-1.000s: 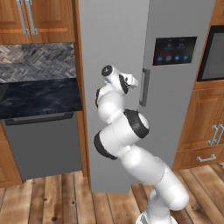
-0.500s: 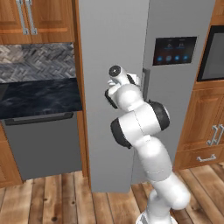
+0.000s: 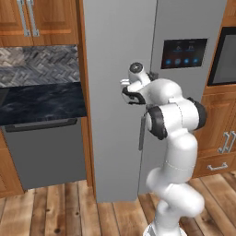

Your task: Store the hot dog in the freezer for long-term storage. Close the freezer door after placing the cooked food.

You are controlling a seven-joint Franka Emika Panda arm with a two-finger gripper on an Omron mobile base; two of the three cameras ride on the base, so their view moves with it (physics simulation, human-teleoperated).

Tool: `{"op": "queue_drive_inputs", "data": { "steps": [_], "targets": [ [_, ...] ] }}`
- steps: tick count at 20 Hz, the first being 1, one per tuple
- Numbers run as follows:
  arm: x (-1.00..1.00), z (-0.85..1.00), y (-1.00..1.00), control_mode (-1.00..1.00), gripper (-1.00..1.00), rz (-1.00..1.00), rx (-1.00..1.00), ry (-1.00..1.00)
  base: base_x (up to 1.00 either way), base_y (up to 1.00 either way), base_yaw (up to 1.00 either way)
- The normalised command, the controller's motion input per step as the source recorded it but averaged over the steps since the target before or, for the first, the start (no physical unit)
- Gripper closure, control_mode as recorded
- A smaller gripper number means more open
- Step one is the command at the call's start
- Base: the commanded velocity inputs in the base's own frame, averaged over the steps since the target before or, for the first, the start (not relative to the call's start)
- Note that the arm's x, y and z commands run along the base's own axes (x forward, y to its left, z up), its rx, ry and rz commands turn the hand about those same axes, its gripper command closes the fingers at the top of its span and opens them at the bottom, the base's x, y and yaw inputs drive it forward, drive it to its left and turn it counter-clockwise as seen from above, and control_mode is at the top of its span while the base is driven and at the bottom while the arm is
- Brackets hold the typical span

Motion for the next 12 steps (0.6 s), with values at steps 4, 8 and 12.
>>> {"op": "queue_drive_inputs", "data": {
  "steps": [4, 8, 12],
  "targets": [
    [0.14, 0.0, -0.06, -1.0, -1.0, 0.01, -0.04, -0.04, 0.0, 0.0, 0.0],
    [0.29, 0.0, -0.02, -1.0, -1.0, 0.0, -0.02, 0.0, 0.0, 0.0, 0.0],
    [0.17, 0.0, -0.01, -1.0, -1.0, 0.03, 0.0, 0.0, 0.0, 0.0, 0.0]
  ]
}}
